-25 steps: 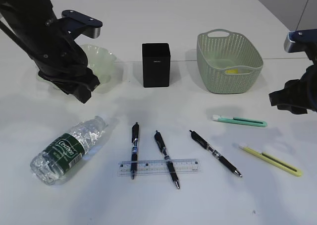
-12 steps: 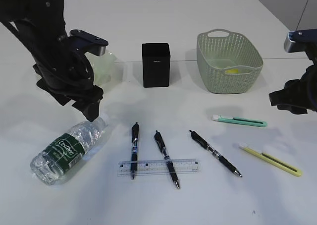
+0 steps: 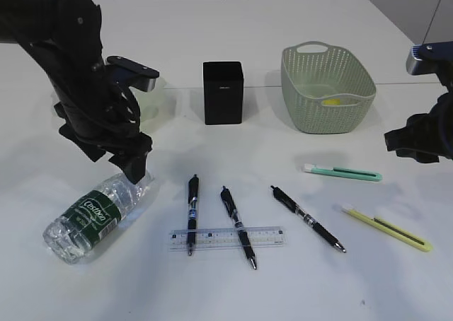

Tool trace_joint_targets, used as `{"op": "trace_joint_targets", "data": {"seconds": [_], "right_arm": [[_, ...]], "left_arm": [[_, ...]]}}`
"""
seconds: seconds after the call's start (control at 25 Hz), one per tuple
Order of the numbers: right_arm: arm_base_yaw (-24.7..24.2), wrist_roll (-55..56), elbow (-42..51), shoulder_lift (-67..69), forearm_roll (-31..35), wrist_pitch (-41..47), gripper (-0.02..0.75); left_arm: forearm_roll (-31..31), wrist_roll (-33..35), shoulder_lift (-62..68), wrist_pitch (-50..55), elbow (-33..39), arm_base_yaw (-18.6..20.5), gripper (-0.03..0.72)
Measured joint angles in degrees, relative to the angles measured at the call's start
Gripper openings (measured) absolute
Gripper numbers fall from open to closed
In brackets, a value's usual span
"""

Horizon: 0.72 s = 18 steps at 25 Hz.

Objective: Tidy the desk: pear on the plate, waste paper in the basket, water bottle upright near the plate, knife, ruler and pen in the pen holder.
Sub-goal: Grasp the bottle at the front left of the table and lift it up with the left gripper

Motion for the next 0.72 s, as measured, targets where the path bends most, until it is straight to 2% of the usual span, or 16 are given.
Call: {"op": "trace_joint_targets", "data": {"seconds": [0.44, 0.6, 0.72], "right_arm": [[0.0, 0.0, 0.0, 0.0, 0.0, 0.0, 0.249], [0.0, 0.0, 0.0, 0.0, 0.0, 0.0, 0.248], [0.0, 0.0, 0.0, 0.0, 0.0, 0.0, 0.248]], "left_arm": [[0.0, 0.0, 0.0, 0.0, 0.0, 0.0, 0.514], [0.0, 0.0, 0.0, 0.0, 0.0, 0.0, 0.508], [-0.1, 0.7, 0.0, -0.3, 0.0, 0.0, 0.547]]}}
